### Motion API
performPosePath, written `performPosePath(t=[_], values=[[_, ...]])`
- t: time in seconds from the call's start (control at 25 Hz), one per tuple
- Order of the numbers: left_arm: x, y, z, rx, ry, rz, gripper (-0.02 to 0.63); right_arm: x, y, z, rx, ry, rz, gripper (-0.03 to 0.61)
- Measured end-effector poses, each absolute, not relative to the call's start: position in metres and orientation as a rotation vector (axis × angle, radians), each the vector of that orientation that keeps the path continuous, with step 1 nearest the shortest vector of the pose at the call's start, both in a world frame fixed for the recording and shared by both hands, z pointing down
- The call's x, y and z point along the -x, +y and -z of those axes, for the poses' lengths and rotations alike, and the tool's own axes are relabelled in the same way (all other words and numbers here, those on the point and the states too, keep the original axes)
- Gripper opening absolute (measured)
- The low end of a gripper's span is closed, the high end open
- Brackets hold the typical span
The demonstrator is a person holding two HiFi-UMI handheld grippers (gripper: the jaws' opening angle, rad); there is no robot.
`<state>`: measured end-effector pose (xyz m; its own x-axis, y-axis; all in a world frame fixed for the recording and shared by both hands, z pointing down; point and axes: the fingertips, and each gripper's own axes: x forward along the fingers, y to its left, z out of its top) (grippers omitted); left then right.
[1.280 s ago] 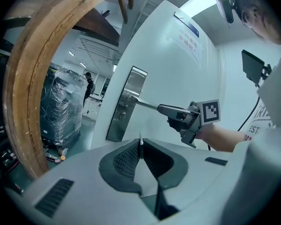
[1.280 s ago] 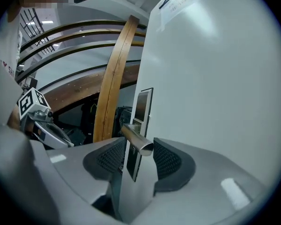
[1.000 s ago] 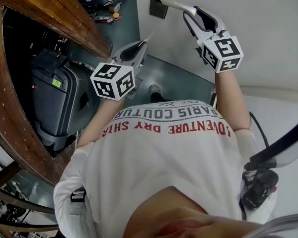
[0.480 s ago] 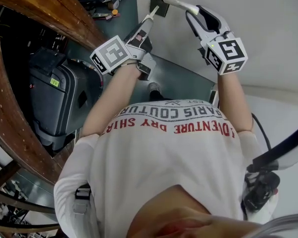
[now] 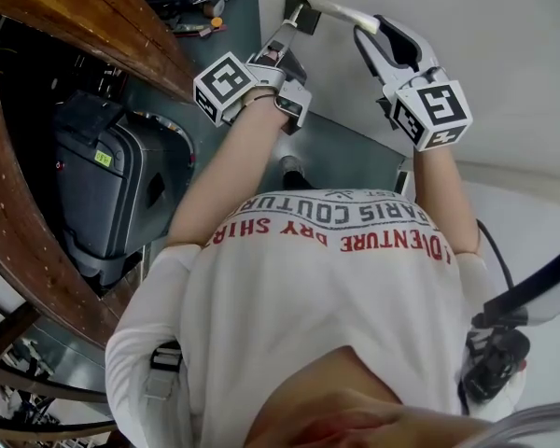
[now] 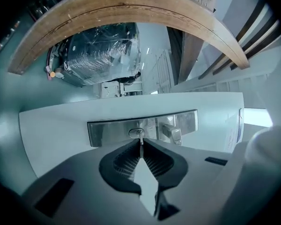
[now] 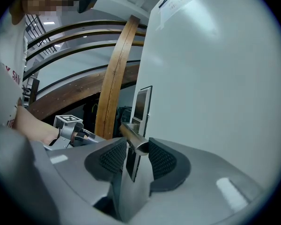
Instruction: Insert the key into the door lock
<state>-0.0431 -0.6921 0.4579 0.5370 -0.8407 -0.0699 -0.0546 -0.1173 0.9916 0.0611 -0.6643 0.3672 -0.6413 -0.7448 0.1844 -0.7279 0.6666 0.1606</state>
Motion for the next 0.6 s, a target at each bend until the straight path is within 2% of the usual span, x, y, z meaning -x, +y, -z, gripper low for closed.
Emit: performPosePath(t=[0.6], values=[[0.0346, -0.7009, -0.4574, -1.496, -0.821, 0.840, 0.023, -0.0603, -0.6614, -0.3657, -1.200, -2.650, 0.097, 0.144]])
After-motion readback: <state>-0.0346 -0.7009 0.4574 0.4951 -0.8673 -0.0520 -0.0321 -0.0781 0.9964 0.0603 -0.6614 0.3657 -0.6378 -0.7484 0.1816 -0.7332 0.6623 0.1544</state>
